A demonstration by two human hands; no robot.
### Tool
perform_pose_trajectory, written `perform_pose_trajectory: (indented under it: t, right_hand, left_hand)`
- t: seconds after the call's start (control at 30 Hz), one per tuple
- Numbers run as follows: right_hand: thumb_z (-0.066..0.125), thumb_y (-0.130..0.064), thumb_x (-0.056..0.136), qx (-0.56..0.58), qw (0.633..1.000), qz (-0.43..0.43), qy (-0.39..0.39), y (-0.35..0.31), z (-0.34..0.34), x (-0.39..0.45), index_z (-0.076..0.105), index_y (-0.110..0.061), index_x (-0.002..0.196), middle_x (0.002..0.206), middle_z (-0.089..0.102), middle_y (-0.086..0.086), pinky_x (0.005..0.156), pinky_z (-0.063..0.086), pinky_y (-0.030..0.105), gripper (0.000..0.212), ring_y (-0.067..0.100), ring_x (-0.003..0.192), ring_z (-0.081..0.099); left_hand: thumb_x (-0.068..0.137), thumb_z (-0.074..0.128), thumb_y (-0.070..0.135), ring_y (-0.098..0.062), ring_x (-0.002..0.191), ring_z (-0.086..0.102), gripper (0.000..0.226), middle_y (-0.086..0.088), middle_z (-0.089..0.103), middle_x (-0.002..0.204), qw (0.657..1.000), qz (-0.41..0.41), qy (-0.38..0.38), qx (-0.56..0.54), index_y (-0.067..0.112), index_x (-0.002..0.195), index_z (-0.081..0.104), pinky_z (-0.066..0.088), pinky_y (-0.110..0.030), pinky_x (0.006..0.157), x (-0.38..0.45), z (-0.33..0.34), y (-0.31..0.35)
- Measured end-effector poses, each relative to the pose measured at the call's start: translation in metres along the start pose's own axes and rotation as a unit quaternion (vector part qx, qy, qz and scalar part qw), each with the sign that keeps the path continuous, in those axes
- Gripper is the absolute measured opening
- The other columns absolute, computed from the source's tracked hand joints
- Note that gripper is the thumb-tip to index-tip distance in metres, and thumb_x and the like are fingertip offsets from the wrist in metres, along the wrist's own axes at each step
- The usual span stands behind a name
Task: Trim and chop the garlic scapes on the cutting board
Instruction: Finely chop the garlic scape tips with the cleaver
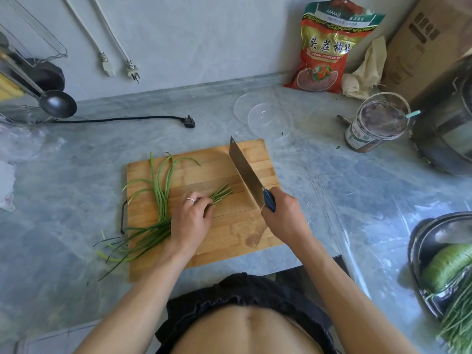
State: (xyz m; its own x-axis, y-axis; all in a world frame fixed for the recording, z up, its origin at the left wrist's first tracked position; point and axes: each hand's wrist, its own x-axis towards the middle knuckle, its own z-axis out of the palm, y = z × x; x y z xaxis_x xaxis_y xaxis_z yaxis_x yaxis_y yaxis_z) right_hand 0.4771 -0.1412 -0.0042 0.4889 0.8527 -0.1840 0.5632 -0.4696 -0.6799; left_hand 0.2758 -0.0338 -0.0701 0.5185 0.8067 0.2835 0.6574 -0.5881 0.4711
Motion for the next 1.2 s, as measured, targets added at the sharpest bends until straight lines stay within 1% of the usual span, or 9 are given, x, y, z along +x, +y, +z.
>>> perform_pose_trajectory:
  t: [0.17, 0.27, 0.37, 0.5, 0.57, 0.7, 0.83, 1.0, 1.2]
  right_hand:
    - [0.05, -0.003, 0.081, -0.006, 1.0, -0.007, -0.016, 0.003, 0.004, -0.003, 0.045, -0.004, 0.078, 0.064, 0.042, 0.004, 0.047, 0.029, 0.033, 0.006, 0.02, 0.053, 0.031]
    - [0.051, -0.003, 0.08, 0.004, 1.0, -0.02, -0.017, 0.004, 0.008, -0.004, 0.047, -0.004, 0.079, 0.064, 0.043, 0.006, 0.048, 0.031, 0.034, 0.004, 0.02, 0.053, 0.033]
    - [0.052, -0.002, 0.081, 0.009, 1.0, -0.021, -0.015, 0.004, 0.007, -0.004, 0.048, -0.004, 0.08, 0.064, 0.042, 0.004, 0.048, 0.03, 0.034, 0.004, 0.019, 0.053, 0.033]
    - [0.052, -0.003, 0.081, 0.003, 0.999, -0.028, -0.025, 0.005, 0.004, -0.003, 0.048, -0.005, 0.08, 0.065, 0.044, 0.005, 0.047, 0.031, 0.033, 0.005, 0.019, 0.053, 0.033]
    - [0.051, -0.003, 0.081, 0.001, 0.999, -0.029, -0.025, 0.007, 0.004, -0.002, 0.048, -0.005, 0.08, 0.065, 0.045, 0.005, 0.047, 0.03, 0.033, 0.004, 0.019, 0.052, 0.033]
    - [0.051, -0.003, 0.081, -0.005, 0.999, -0.033, -0.028, 0.006, 0.004, -0.001, 0.047, -0.005, 0.08, 0.065, 0.044, 0.004, 0.047, 0.031, 0.033, 0.004, 0.02, 0.053, 0.034]
    - [0.051, -0.001, 0.079, -0.001, 0.999, -0.041, -0.034, 0.005, 0.004, -0.002, 0.047, -0.005, 0.08, 0.063, 0.042, 0.003, 0.047, 0.03, 0.032, 0.006, 0.019, 0.052, 0.032]
    - [0.052, -0.002, 0.078, -0.007, 0.997, -0.052, -0.053, 0.01, 0.001, -0.006, 0.045, -0.005, 0.077, 0.061, 0.038, 0.001, 0.047, 0.027, 0.031, 0.007, 0.017, 0.051, 0.029]
    - [0.051, -0.007, 0.085, 0.031, 0.999, -0.044, -0.002, 0.013, -0.002, 0.001, 0.04, -0.014, 0.071, 0.056, 0.034, -0.002, 0.045, 0.025, 0.033, 0.02, 0.017, 0.049, 0.026]
  left_hand:
    - [0.08, 0.078, 0.006, -0.024, 0.077, 0.057, 0.008, -0.002, 0.063, 0.083, 0.999, 0.038, -0.011, 0.038, 0.007, 0.087, 0.076, 0.051, -0.035, 0.061, 0.003, -0.005, 0.004]
    - [0.082, 0.076, 0.008, -0.023, 0.07, 0.06, 0.005, 0.0, 0.064, 0.082, 0.999, 0.033, 0.003, 0.016, 0.009, 0.086, 0.076, 0.05, -0.032, 0.053, 0.013, -0.011, 0.021]
    - [0.086, 0.074, 0.012, -0.024, 0.068, 0.062, 0.006, 0.001, 0.065, 0.084, 1.0, 0.027, -0.014, -0.001, 0.01, 0.091, 0.075, 0.049, -0.032, 0.048, 0.023, -0.004, 0.033]
    - [0.088, 0.074, 0.023, -0.024, 0.079, 0.064, 0.025, -0.001, 0.065, 0.102, 0.998, 0.024, -0.056, -0.008, 0.009, 0.107, 0.072, 0.054, -0.036, 0.062, 0.02, 0.004, 0.025]
    - [0.086, 0.075, 0.021, -0.024, 0.083, 0.064, 0.026, 0.0, 0.064, 0.108, 0.999, 0.013, -0.052, -0.009, 0.01, 0.109, 0.072, 0.055, -0.037, 0.067, 0.01, 0.001, 0.016]
    - [0.085, 0.076, 0.014, -0.025, 0.087, 0.066, 0.024, -0.002, 0.066, 0.113, 0.999, 0.003, -0.05, 0.004, 0.011, 0.109, 0.074, 0.058, -0.039, 0.068, -0.003, -0.003, 0.001]
    - [0.084, 0.075, 0.006, -0.027, 0.088, 0.068, 0.02, -0.004, 0.07, 0.11, 0.999, 0.007, -0.05, 0.002, 0.014, 0.101, 0.078, 0.058, -0.037, 0.065, 0.003, 0.007, 0.005]
    - [0.084, 0.073, 0.0, -0.024, 0.083, 0.066, 0.019, -0.002, 0.07, 0.098, 1.0, -0.005, -0.019, -0.02, 0.01, 0.1, 0.077, 0.056, -0.035, 0.064, 0.007, 0.015, 0.011]
    - [0.087, 0.067, -0.002, -0.022, 0.089, 0.066, 0.024, -0.001, 0.068, 0.101, 0.999, -0.009, -0.015, -0.046, 0.01, 0.107, 0.073, 0.056, -0.036, 0.07, 0.008, 0.02, 0.016]
